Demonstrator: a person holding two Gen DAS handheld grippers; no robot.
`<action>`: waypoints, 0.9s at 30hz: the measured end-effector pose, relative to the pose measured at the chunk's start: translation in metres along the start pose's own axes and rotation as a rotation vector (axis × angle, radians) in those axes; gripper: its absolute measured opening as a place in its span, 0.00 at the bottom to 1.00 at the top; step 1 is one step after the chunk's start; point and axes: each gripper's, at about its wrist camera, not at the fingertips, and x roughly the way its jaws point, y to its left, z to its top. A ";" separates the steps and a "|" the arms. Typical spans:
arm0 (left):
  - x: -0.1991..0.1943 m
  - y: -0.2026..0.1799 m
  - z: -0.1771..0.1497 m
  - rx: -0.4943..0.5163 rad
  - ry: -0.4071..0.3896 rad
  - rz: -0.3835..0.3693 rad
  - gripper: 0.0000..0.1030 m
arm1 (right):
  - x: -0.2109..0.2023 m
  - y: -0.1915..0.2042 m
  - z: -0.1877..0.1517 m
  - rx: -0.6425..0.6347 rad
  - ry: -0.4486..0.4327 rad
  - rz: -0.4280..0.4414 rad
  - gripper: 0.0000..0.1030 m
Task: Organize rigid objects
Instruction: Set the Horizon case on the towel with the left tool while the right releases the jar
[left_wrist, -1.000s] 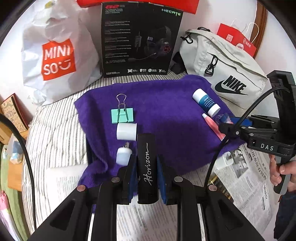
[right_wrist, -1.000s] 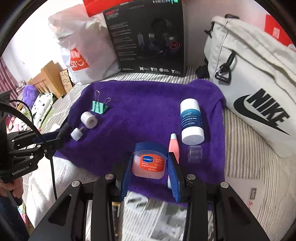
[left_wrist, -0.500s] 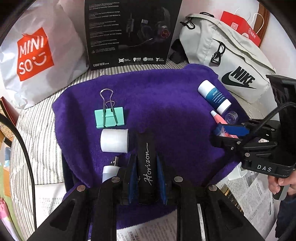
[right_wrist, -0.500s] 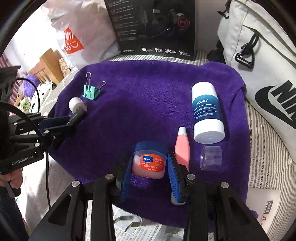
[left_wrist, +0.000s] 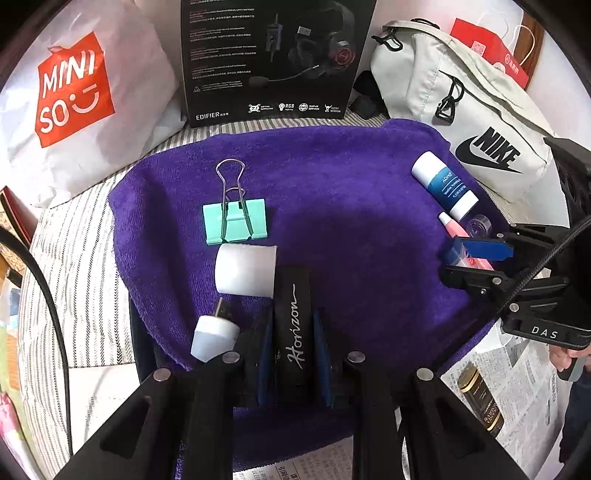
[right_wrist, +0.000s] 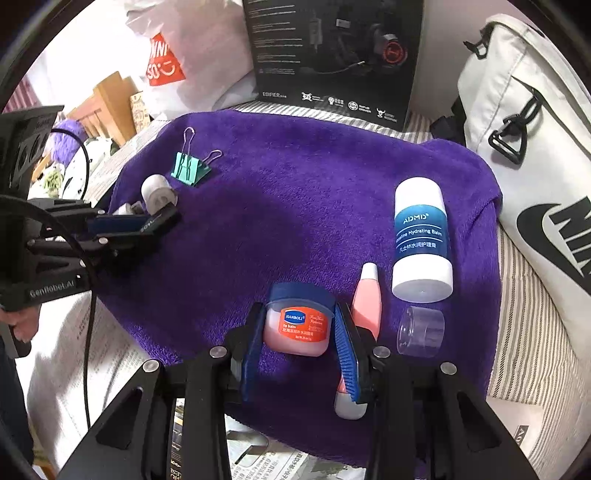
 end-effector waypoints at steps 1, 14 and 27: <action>0.000 -0.001 0.000 0.006 0.000 0.004 0.21 | 0.000 0.000 0.000 -0.009 0.000 -0.002 0.36; -0.004 -0.003 -0.004 -0.005 0.023 0.013 0.24 | 0.002 0.002 0.002 -0.068 0.024 0.007 0.38; -0.032 -0.003 -0.015 -0.015 -0.007 0.034 0.37 | -0.003 -0.005 -0.001 -0.020 0.061 0.044 0.43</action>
